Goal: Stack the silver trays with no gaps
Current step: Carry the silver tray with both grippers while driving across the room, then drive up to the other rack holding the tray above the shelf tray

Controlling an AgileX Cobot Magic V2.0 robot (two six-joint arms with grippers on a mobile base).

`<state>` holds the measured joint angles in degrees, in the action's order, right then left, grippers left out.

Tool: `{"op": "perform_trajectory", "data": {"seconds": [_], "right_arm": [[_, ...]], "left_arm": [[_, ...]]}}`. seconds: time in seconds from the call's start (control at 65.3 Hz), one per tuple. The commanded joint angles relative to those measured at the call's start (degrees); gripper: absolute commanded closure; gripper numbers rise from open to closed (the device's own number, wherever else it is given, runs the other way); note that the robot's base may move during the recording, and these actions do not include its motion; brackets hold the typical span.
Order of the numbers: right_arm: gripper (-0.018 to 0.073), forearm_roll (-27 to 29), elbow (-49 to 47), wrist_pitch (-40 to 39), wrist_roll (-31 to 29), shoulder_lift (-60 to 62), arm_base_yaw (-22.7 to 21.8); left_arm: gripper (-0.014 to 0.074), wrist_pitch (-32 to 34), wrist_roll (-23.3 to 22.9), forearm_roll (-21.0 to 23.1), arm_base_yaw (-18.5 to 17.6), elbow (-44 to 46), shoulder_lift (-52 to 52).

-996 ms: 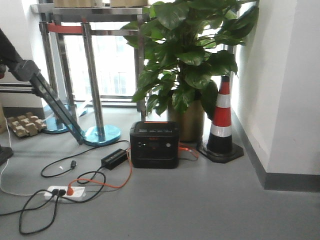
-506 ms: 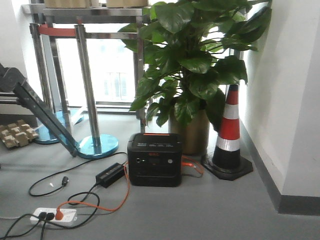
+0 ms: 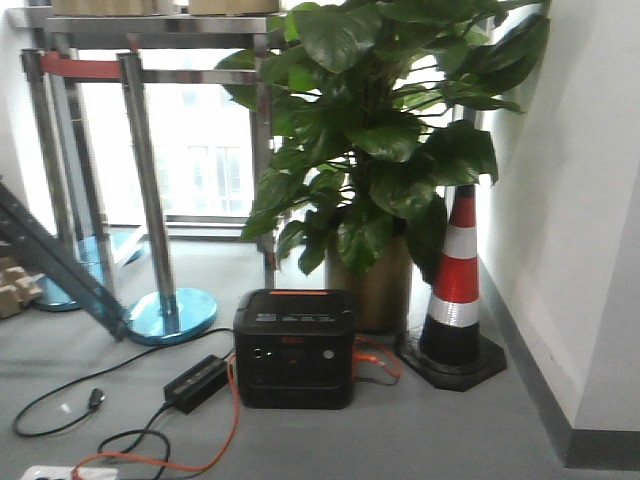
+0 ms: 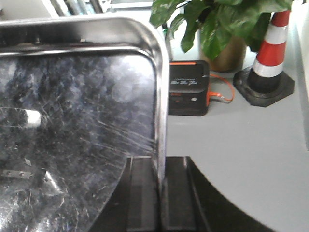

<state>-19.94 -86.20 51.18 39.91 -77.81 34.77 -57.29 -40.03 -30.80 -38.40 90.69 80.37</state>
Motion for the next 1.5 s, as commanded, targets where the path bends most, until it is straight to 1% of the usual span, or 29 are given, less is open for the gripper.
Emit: {"op": "perform_trajectory", "data": {"seconds": [0.0,1.486], "right_arm": [[0.0634,-0.22,-0.37,-4.15,-0.43,0.65,0.25],[0.0634,-0.22,-0.37,-4.15,-0.43,0.65,0.25]], "left_arm": [[0.0613,1.74,0.78,-0.42,-0.64,0.50,-0.33],[0.0613,1.74,0.78,-0.57,-0.64,0.50,-0.33]]}}
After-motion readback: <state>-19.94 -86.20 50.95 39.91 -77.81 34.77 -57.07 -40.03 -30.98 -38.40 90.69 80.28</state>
